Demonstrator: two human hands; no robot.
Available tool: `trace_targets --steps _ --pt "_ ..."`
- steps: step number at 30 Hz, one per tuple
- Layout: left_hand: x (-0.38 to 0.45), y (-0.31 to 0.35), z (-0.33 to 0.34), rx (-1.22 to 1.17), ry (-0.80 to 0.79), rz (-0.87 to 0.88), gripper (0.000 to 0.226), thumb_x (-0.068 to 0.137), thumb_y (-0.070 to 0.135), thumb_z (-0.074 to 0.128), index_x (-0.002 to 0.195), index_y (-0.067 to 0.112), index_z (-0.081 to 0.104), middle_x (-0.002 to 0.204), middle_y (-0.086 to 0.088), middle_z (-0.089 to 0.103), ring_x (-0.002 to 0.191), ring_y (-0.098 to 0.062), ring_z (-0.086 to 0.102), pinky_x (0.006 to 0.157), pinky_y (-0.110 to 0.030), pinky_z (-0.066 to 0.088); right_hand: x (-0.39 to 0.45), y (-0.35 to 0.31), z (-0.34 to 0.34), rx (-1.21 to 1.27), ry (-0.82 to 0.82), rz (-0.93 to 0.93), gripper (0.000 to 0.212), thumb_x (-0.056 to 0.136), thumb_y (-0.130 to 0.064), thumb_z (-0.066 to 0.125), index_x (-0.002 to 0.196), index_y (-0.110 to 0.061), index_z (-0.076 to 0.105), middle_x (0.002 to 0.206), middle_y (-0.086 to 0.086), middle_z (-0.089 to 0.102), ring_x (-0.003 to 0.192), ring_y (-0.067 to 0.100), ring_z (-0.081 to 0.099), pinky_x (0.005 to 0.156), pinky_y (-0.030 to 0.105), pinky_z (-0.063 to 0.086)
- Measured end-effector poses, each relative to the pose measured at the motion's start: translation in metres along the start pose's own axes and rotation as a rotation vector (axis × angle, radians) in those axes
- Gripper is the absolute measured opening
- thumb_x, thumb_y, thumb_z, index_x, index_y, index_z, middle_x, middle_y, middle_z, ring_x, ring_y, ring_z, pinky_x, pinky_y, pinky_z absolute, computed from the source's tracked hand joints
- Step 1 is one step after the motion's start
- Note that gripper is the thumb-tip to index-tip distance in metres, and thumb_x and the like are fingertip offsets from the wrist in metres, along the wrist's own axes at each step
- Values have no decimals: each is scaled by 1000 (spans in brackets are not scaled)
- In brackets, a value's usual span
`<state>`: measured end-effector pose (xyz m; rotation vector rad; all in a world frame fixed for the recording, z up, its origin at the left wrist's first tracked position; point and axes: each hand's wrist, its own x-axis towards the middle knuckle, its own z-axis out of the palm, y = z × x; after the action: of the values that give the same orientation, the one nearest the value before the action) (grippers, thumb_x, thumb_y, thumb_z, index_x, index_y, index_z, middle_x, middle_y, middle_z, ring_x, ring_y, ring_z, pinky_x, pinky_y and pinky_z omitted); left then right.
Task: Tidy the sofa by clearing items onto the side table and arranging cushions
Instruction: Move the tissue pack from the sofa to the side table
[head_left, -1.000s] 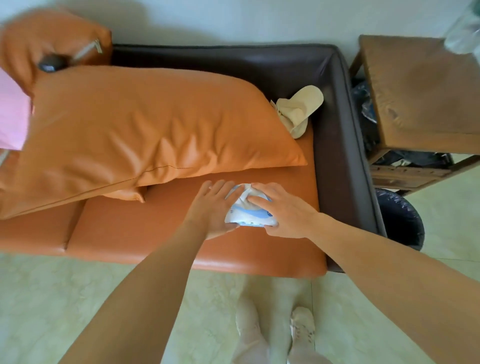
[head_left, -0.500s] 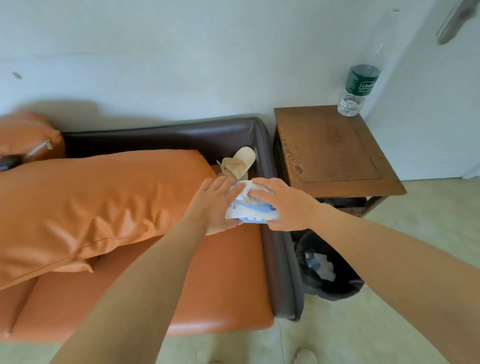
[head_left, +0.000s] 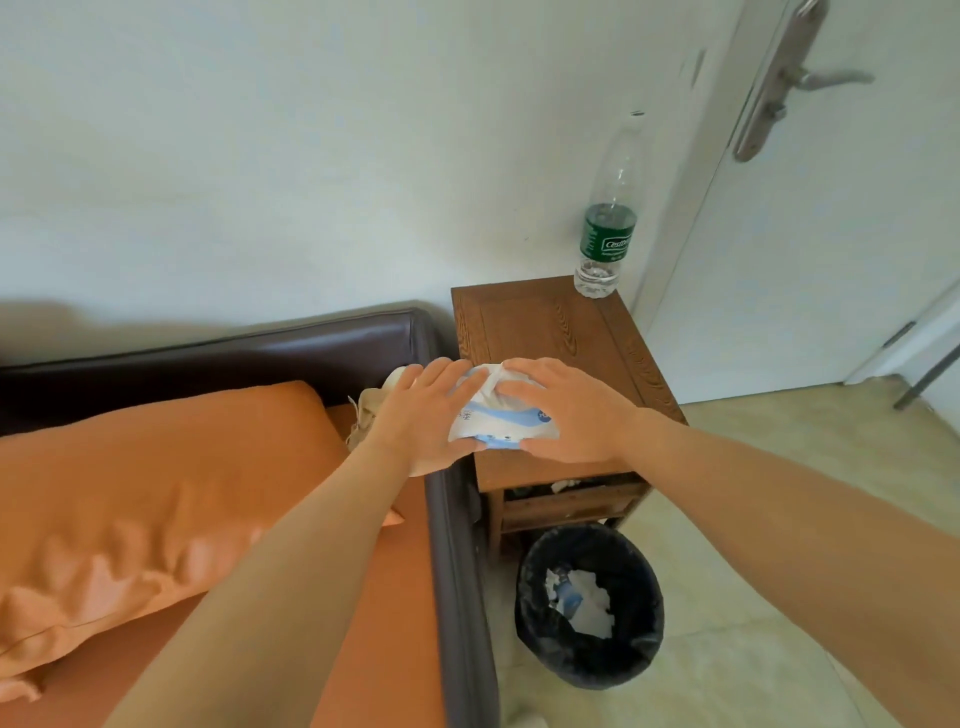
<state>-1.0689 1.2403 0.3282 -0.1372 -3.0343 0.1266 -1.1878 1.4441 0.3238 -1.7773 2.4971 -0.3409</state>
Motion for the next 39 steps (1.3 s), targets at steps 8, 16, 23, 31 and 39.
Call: trace_targets --steps 8,16,23,31,39 --pt "83 -29 34 38 -15 13 82 81 66 56 145 17 41 142 -4 47 128 -27 44 99 -43 39 45 75 10 -12 8 17 64 78 -36 60 137 -19 44 148 11 35 128 36 39 98 53 43" --pt "156 -69 95 -4 -23 -43 80 78 63 64 140 14 47 138 -6 53 125 -28 49 95 -44 41 119 149 44 -39 -76 57 66 79 -35 62 140 -19 42 151 10 32 133 33 33 108 49 34" --pt "217 -108 134 -25 -94 -72 78 93 58 46 154 19 18 159 -5 21 146 -26 18 113 -42 19 178 204 68 -44 -131 89 66 82 -35 62 143 -21 40 154 8 26 137 31 26 111 47 30" --pt "269 -130 174 -58 -138 -87 80 94 60 41 155 19 9 161 -4 14 148 -24 9 116 -40 11 216 254 89 -32 -157 104 67 76 -41 52 138 -19 45 148 9 35 132 33 34 108 50 32" --pt "292 -154 194 -26 -116 -140 74 98 56 33 155 17 8 163 -3 6 150 -19 2 116 -42 6 243 270 108 -207 -92 139 69 82 -47 34 146 -21 36 157 3 27 144 24 22 112 47 -3"
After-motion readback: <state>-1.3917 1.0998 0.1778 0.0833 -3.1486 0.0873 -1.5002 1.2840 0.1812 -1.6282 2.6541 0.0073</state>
